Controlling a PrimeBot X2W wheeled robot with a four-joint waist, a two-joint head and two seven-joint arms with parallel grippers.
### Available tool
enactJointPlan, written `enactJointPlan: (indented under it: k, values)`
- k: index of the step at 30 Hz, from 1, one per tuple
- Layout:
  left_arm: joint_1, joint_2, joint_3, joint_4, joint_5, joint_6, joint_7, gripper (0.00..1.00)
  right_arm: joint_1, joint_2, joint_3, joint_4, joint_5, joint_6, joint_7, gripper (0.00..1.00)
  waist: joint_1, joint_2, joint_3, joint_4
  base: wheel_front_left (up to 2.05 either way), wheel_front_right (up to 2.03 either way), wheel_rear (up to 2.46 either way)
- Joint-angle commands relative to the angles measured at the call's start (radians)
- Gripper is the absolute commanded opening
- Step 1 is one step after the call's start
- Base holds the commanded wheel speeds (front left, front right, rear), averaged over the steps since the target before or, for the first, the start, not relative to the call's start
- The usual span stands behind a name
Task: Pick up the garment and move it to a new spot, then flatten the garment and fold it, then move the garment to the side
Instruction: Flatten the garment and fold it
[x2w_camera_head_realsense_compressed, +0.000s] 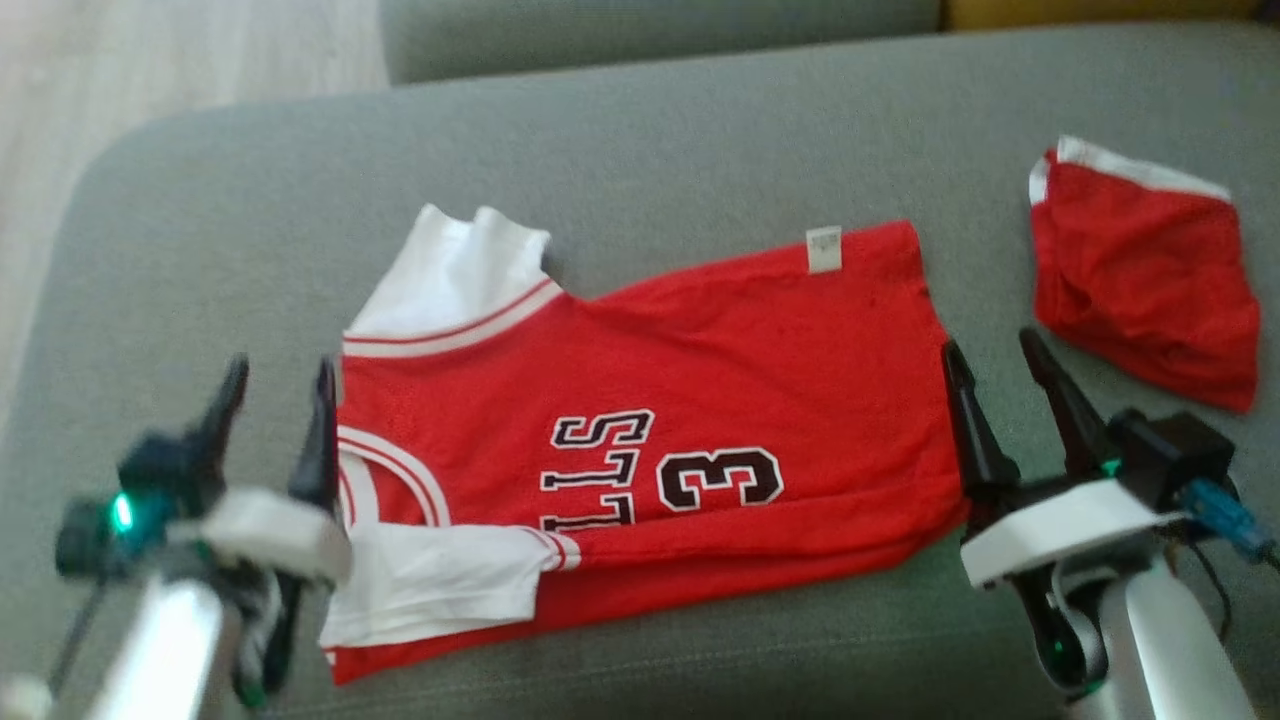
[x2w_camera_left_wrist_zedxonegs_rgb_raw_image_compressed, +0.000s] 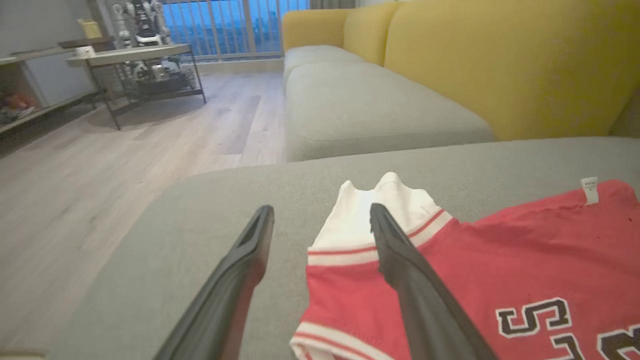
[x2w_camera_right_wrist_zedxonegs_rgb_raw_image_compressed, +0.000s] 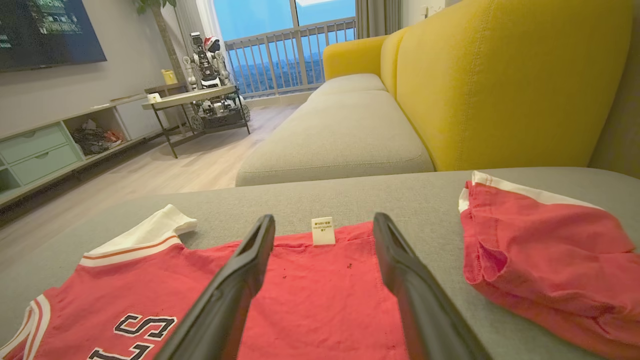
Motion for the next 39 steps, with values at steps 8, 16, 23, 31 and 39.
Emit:
enactJointPlan:
  k: [8,16,23,31,39]
  values:
    - [-0.369,0.186,0.002,0.110,0.032,-0.147,0.198,1.00,-0.146,0.000,0.086,-0.106,0.021,0.000,0.012,1.00,-0.0002,0.0000,0.182,-0.118,0.00,0.00,0.00]
    - [-0.619,0.341,-0.154,0.249,-0.157,-0.214,0.426,1.00,-0.239,0.000,0.138,-0.123,0.057,0.000,-0.010,1.00,-0.0002,0.0000,0.283,-0.203,0.00,0.00,0.00]
    - [-0.743,0.474,-0.320,0.307,-0.302,-0.215,0.538,1.00,-0.267,0.000,0.155,-0.132,0.079,0.000,-0.031,1.00,-0.0002,0.0000,0.322,-0.241,0.00,0.00,0.00]
    - [-0.827,0.519,-0.423,0.385,-0.375,-0.215,0.561,1.00,-0.273,0.000,0.158,-0.122,0.093,0.000,-0.049,1.00,-0.0002,0.0000,0.340,-0.260,0.00,0.00,0.00]
    - [-0.888,0.524,-0.500,0.452,-0.428,-0.215,0.553,1.00,-0.278,0.000,0.158,-0.112,0.097,0.000,-0.059,1.00,-0.0002,0.0000,0.353,-0.270,0.00,0.00,0.00]
